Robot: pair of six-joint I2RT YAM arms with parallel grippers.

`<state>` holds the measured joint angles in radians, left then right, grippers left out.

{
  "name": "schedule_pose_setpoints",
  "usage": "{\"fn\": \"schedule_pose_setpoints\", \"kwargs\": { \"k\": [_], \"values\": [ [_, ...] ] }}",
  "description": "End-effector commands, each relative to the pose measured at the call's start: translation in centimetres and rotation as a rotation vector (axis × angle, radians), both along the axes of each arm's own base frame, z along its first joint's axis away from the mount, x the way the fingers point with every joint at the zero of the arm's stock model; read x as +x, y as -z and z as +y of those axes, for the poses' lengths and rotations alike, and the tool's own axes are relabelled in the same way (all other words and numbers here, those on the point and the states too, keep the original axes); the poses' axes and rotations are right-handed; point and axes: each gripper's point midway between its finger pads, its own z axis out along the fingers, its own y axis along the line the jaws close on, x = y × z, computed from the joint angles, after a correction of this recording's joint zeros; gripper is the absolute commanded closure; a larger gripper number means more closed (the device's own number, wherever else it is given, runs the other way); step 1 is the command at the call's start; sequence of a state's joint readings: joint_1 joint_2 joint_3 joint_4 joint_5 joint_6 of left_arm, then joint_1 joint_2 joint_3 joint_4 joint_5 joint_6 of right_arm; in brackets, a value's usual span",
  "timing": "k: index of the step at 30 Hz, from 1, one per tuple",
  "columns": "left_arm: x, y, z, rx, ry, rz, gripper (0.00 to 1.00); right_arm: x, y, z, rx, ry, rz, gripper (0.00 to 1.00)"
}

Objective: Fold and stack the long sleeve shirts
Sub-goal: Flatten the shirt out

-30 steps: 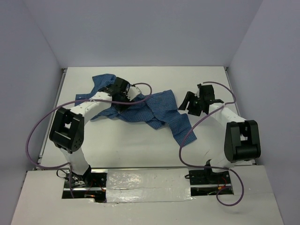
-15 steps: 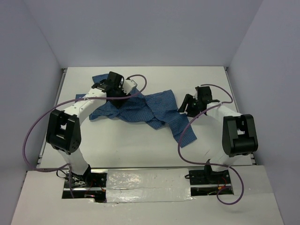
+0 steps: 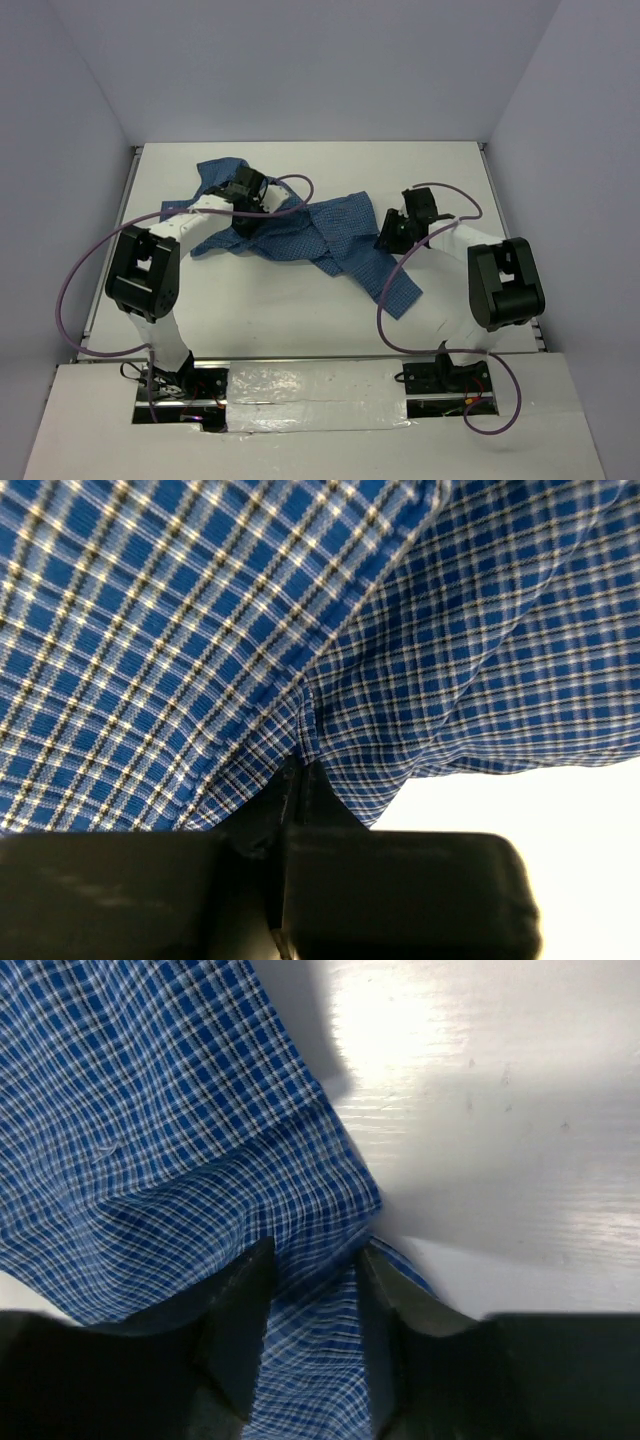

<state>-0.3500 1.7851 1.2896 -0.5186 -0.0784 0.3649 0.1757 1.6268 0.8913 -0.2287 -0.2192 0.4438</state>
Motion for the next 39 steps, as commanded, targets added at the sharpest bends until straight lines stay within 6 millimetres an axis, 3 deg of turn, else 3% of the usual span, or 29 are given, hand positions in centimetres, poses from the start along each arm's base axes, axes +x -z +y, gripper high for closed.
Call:
{"fn": "schedule_pose_setpoints", "kwargs": {
  "k": [1, 4, 9, 12, 19, 23, 24, 25, 27, 29, 32, 33, 39],
  "values": [
    [0.8, -0.7, 0.6, 0.03, -0.016, -0.053, 1.0, 0.2, 0.6, 0.0, -0.038, -0.003, -0.015, 0.59],
    [1.3, -3.1, 0.6, 0.017, -0.012, -0.106, 1.0, 0.5, 0.4, 0.0, -0.046, -0.001, -0.015, 1.0],
    [1.5, -6.9, 2.1, 0.015, -0.021, -0.168, 1.0, 0.6, -1.5, -0.5, -0.071, -0.017, -0.062, 1.0],
    [1.1, -9.2, 4.8, 0.021, -0.054, -0.202, 1.0, -0.2, -2.5, -0.8, -0.084, -0.037, -0.087, 1.0],
    [-2.8, -9.7, 6.4, -0.005, -0.057, -0.12, 1.0, -3.0, -3.6, -0.4, -0.047, -0.069, -0.08, 1.0],
    [-4.4, -9.4, 8.3, 0.024, -0.074, -0.108, 1.0, -5.1, -3.2, -0.5, -0.07, -0.104, -0.049, 1.0],
    [-4.9, -8.8, 8.7, 0.032, -0.079, -0.094, 1.0, -5.5, -3.2, -0.4, -0.074, -0.119, -0.042, 0.92],
    [-5.2, -9.0, 9.3, 0.038, -0.092, -0.102, 1.0, -5.7, -3.3, -0.4, -0.085, -0.13, -0.037, 0.78],
    [-5.6, -8.8, 9.7, 0.043, -0.103, -0.095, 1.0, -5.9, -3.9, -1.0, -0.127, -0.134, -0.026, 0.42],
    [-5.9, -9.0, 9.5, 0.028, -0.096, -0.095, 1.0, -5.3, -4.9, -1.6, -0.147, -0.109, -0.055, 0.28],
    [-5.8, -9.1, 9.3, 0.018, -0.094, -0.1, 1.0, -4.3, -5.5, -1.1, -0.129, -0.09, -0.069, 0.14],
    [-5.7, -9.1, 9.3, 0.02, -0.096, -0.102, 1.0, -4.2, -5.2, -0.9, -0.119, -0.076, -0.053, 0.14],
    [-5.8, -9.2, 9.6, 0.034, -0.093, -0.11, 1.0, -4.5, 0.6, -0.2, -0.168, -0.057, 0.099, 0.13]
  ]
}}
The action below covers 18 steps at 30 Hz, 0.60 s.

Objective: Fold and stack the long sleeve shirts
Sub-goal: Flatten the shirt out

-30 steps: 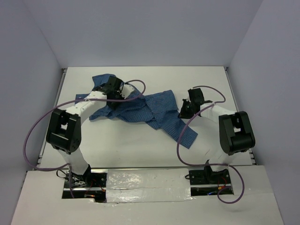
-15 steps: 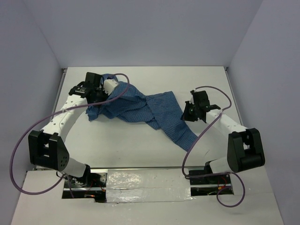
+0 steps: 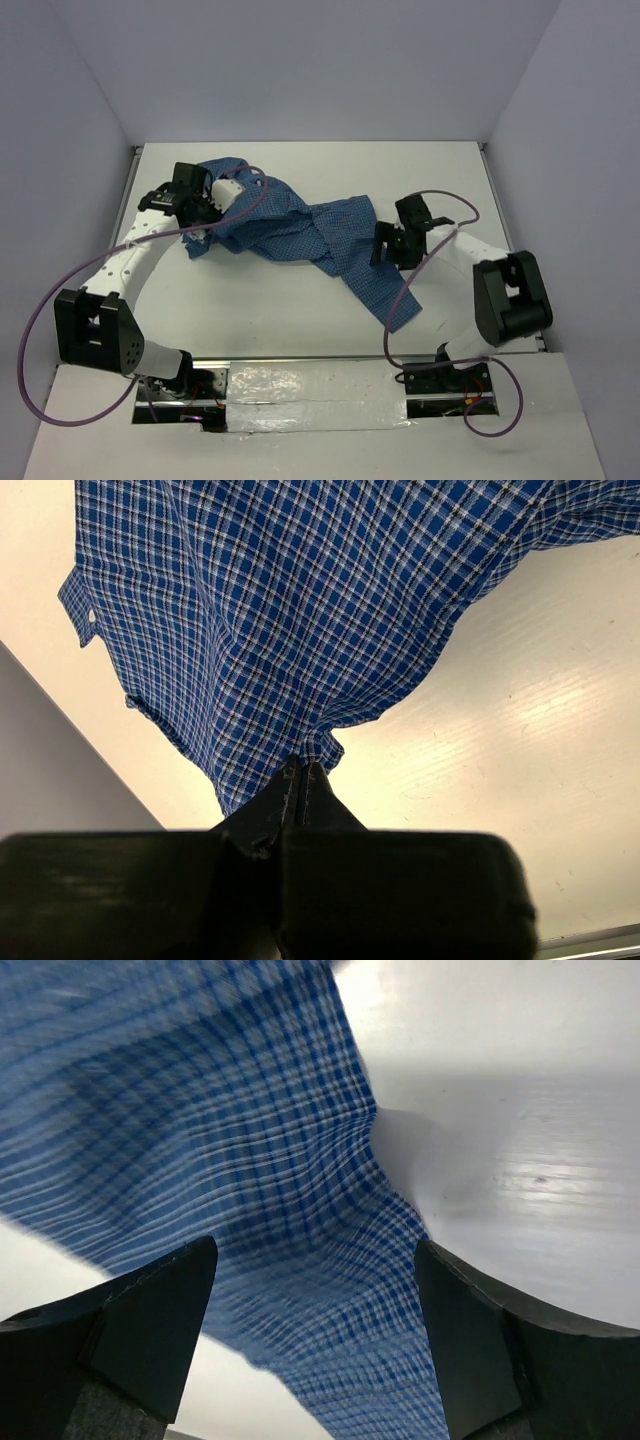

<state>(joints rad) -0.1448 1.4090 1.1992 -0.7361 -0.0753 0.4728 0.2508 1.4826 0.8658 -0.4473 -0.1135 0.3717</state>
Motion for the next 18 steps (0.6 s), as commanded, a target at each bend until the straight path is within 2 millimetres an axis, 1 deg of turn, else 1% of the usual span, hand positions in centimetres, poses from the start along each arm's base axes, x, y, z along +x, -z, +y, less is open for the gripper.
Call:
{"fn": "schedule_pose_setpoints", "kwargs": {
  "k": [1, 2, 3, 4, 6, 7, 8, 9, 10, 11, 12, 13, 14, 15, 16, 17, 18],
  "values": [
    [-0.2, -1.0, 0.2, 0.006, 0.018, -0.035, 1.0, 0.9, 2.2, 0.8, -0.02, 0.027, 0.041, 0.13],
    [-0.3, -0.9, 0.3, 0.01, 0.016, -0.035, 1.0, 1.4, 2.2, 1.0, -0.016, 0.028, 0.039, 0.15],
    [-0.3, -1.0, 0.5, 0.012, 0.01, -0.042, 1.0, 1.1, 3.2, 1.8, -0.005, 0.01, 0.072, 0.17],
    [-0.3, -1.0, 0.7, 0.014, 0.003, -0.042, 1.0, 1.4, 3.4, 2.2, 0.01, 0.001, 0.073, 0.21],
    [-0.3, -1.2, 1.1, 0.008, -0.013, -0.051, 1.0, 1.5, 3.7, 3.2, 0.06, -0.017, 0.095, 0.41],
    [-0.2, -1.3, 1.2, 0.007, -0.017, -0.056, 1.0, 1.9, 3.6, 3.3, 0.076, -0.01, 0.086, 0.56],
    [0.1, -1.5, 1.3, 0.002, -0.02, -0.067, 1.0, 2.8, 3.0, 3.4, 0.091, -0.003, 0.065, 0.79],
    [0.6, -1.4, 1.8, 0.0, -0.032, -0.072, 1.0, 3.8, 2.5, 3.4, 0.102, 0.004, 0.049, 0.91],
    [2.6, -2.8, 1.8, -0.009, -0.035, -0.14, 1.0, 6.6, 0.2, 3.0, 0.133, 0.023, -0.016, 1.0],
    [4.0, -3.6, 1.9, -0.016, -0.038, -0.181, 1.0, 8.4, -1.3, 2.8, 0.155, 0.033, -0.055, 1.0],
    [6.1, -3.1, 2.1, -0.015, -0.044, -0.18, 1.0, 10.4, -2.6, 2.5, 0.176, 0.044, -0.08, 1.0],
    [9.8, -7.8, 1.7, -0.032, -0.031, -0.31, 1.0, 15.6, -8.8, 1.8, 0.24, 0.056, -0.227, 1.0],
    [12.8, -7.0, 1.4, -0.036, -0.024, -0.3, 1.0, 18.2, -10.5, 1.3, 0.273, 0.076, -0.256, 1.0],
    [15.4, -9.6, 1.0, -0.052, -0.02, -0.37, 1.0, 21.0, -14.5, 0.8, 0.312, 0.083, -0.336, 1.0],
    [19.0, -18.7, 0.6, -0.084, -0.013, -0.586, 1.0, 24.7, -25.4, -0.1, 0.363, 0.067, -0.56, 1.0],
    [22.7, -18.1, 0.3, -0.106, -0.03, -0.597, 1.0, 27.2, -27.1, -0.5, 0.385, 0.089, -0.596, 1.0],
    [24.5, -22.1, 0.1, -0.129, -0.039, -0.705, 1.0, 28.1, -32.1, -0.8, 0.401, 0.086, -0.701, 1.0]
  ]
}}
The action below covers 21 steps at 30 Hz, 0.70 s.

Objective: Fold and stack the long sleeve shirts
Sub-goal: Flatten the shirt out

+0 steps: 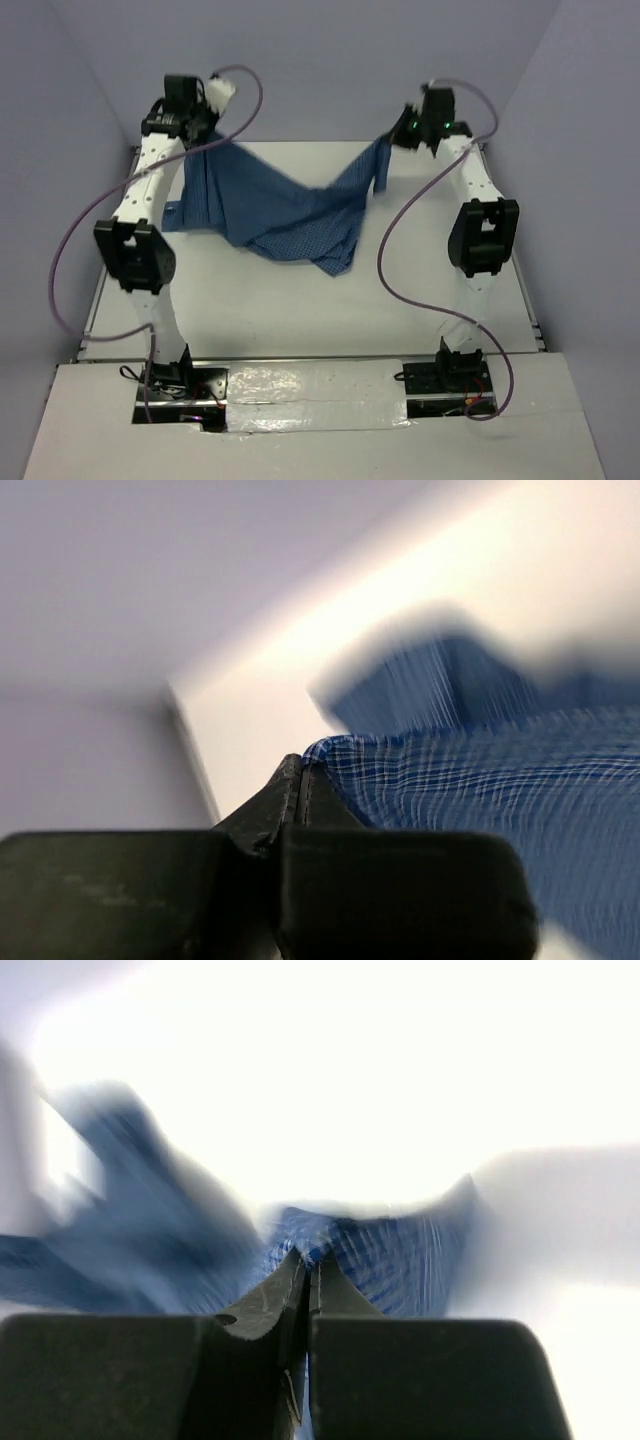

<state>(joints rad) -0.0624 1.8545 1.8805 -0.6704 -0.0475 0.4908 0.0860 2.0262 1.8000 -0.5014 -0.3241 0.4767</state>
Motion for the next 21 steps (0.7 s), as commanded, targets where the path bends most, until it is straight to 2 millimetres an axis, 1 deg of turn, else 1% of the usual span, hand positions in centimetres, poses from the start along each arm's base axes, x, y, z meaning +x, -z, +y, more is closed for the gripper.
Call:
{"fn": "schedule_pose_setpoints", "kwargs": {
  "k": [1, 2, 3, 4, 5, 6, 7, 8, 9, 10, 11, 12, 13, 14, 15, 16, 17, 18, 19, 20, 21],
  "values": [
    [7.5, -22.7, -1.0, -0.102, 0.01, -0.66, 1.0, 3.8, -31.1, -1.9, 0.126, 0.024, -0.715, 1.0],
    [10.0, -24.0, -1.3, -0.114, 0.011, -0.766, 1.0, 3.8, -33.9, -3.0, 0.142, 0.057, -0.802, 1.0],
    [9.7, -27.4, -1.3, -0.116, 0.02, -0.889, 1.0, 2.0, -39.9, -2.9, 0.219, 0.059, -0.98, 1.0],
    [10.9, -26.1, -1.4, -0.116, 0.024, -0.905, 1.0, 2.8, -39.2, -4.9, 0.25, 0.095, -0.98, 1.0],
    [7.8, -31.5, -1.4, -0.127, 0.049, -1.061, 1.0, -2.3, -45.0, -5.5, 0.293, 0.092, -1.127, 1.0],
    [5.6, -36.4, -1.5, -0.132, 0.081, -1.297, 1.0, -4.4, -48.1, -6.8, 0.32, 0.113, -1.274, 1.0],
    [4.3, -38.0, -1.8, -0.129, 0.111, -1.358, 1.0, -6.0, -49.7, -7.5, 0.29, 0.134, -1.327, 1.0],
    [4.3, -38.9, -2.4, -0.151, 0.14, -1.382, 1.0, -6.7, -50.7, -8.5, 0.2, 0.165, -1.358, 1.0],
    [1.5, -43.2, -2.4, -0.163, 0.153, -1.485, 1.0, -10.1, -54.5, -8.4, 0.172, 0.147, -1.469, 1.0],
    [2.4, -42.8, -2.6, -0.162, 0.167, -1.489, 1.0, -10.7, -55.2, -8.4, 0.16, 0.132, -1.495, 1.0],
    [1.8, -43.6, -2.8, -0.151, 0.182, -1.517, 1.0, -11.7, -55.8, -8.8, 0.144, 0.119, -1.518, 1.0],
    [2.3, -42.8, -3.1, -0.14, 0.2, -1.516, 1.0, -11.3, -55.1, -9.0, 0.131, 0.117, -1.504, 1.0],
    [0.4, -44.0, -3.3, -0.129, 0.217, -1.542, 1.0, -13.5, -56.0, -8.8, 0.115, 0.114, -1.529, 1.0],
    [-0.1, -43.7, -3.9, -0.131, 0.257, -1.529, 1.0, -14.0, -55.6, -8.7, 0.092, 0.115, -1.516, 1.0],
    [-0.6, -42.4, -4.2, -0.13, 0.274, -1.479, 1.0, -11.9, -52.5, -9.1, 0.048, 0.121, -1.436, 1.0],
    [-0.6, -41.1, -4.5, -0.125, 0.292, -1.438, 1.0, -14.6, -52.9, -8.7, 0.024, 0.113, -1.449, 1.0],
    [-0.8, -40.0, -5.1, -0.118, 0.329, -1.396, 1.0, -12.6, -48.6, -8.9, 0.011, 0.116, -1.336, 1.0],
    [-1.0, -37.1, -5.3, -0.099, 0.349, -1.289, 1.0, -13.0, -47.3, -9.1, -0.005, 0.125, -1.309, 1.0],
    [-1.1, -35.1, -5.9, -0.086, 0.385, -1.216, 1.0, -16.3, -47.5, -8.7, -0.04, 0.127, -1.339, 1.0],
    [-0.5, -30.6, -6.8, -0.086, 0.444, -1.089, 1.0, -14.8, -42.3, -9.0, -0.051, 0.141, -1.233, 1.0],
    [-2.2, -28.5, -7.0, -0.059, 0.484, -0.986, 1.0, -18.6, -42.8, -8.6, -0.085, 0.14, -1.279, 1.0]
  ]
}}
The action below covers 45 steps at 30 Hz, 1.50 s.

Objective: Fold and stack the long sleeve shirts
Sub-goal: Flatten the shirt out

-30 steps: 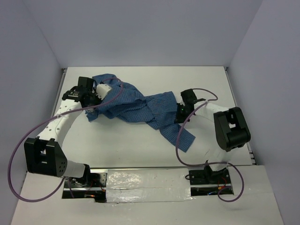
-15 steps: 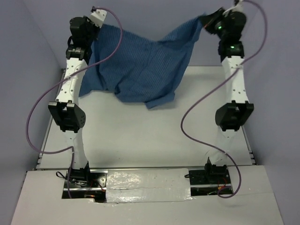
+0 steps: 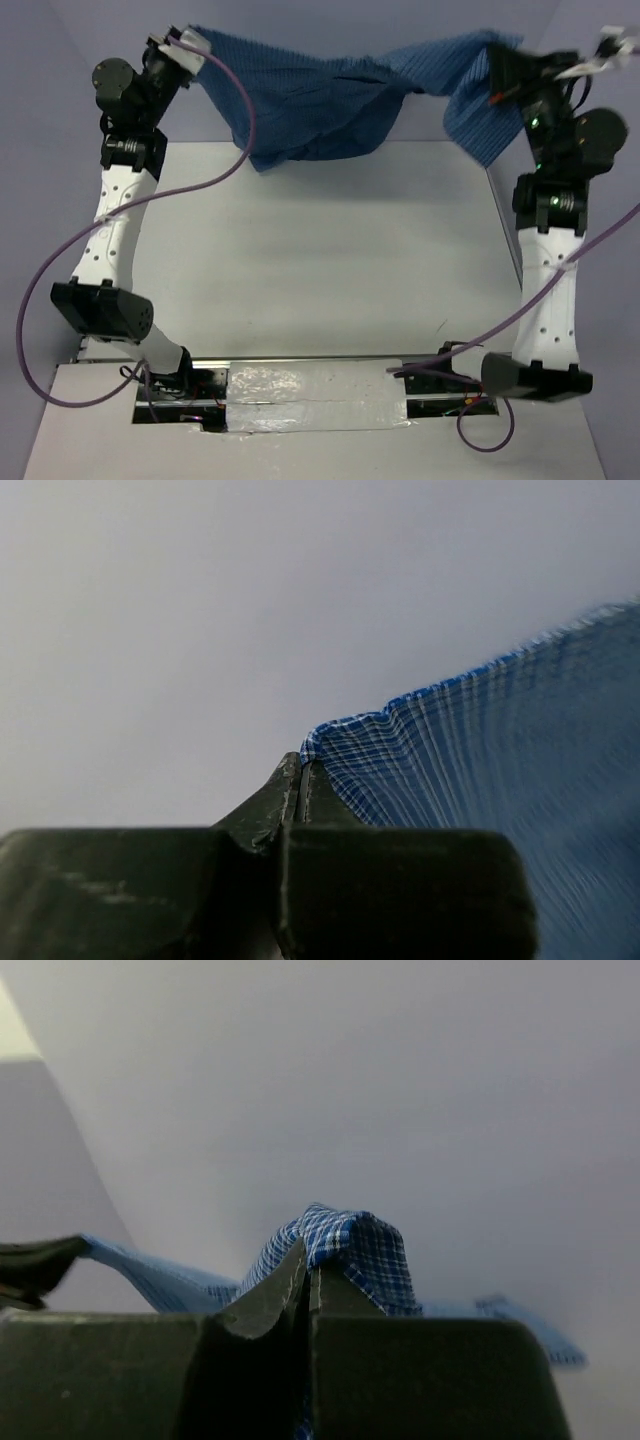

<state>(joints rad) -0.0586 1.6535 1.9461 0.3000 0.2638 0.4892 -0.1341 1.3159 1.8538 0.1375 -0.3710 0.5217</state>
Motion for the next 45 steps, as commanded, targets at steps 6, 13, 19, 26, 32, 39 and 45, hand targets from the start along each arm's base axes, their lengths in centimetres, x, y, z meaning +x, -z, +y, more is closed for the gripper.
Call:
{"fn": "schedule_pose_setpoints", "kwargs": {
  "k": [6, 13, 19, 26, 32, 39, 45],
  "values": [
    [-10.4, 31.5, -2.7, 0.465, 0.283, 0.827, 1.0, -4.1, 30.0, 1.5, -0.074, 0.06, 0.598, 1.0],
    [-23.7, 47.6, 0.3, 0.633, 0.33, 1.274, 1.0, -12.6, 43.8, 5.6, 0.084, -0.101, 0.951, 1.0],
    [-24.9, 49.1, 1.2, 0.565, 0.245, 1.313, 1.0, -13.6, 47.6, 5.4, 0.017, -0.078, 1.111, 1.0],
    [-10.3, 43.8, -0.1, 0.396, 0.187, 1.171, 1.0, 1.2, 41.5, 11.0, -0.159, -0.283, 1.057, 1.0],
    [12.5, 17.6, 0.8, 0.018, -0.021, 0.629, 1.0, 20.9, 15.9, 6.9, 0.037, -0.355, 0.609, 1.0],
    [4.1, -4.4, 2.7, -0.118, -0.1, -0.184, 1.0, 9.2, -5.2, 0.7, 0.205, -0.257, -0.116, 1.0],
    [3.5, -3.8, 0.0, 0.015, -0.004, -0.153, 1.0, 6.9, -5.9, 1.3, 0.132, -0.273, -0.129, 1.0]
  ]
}}
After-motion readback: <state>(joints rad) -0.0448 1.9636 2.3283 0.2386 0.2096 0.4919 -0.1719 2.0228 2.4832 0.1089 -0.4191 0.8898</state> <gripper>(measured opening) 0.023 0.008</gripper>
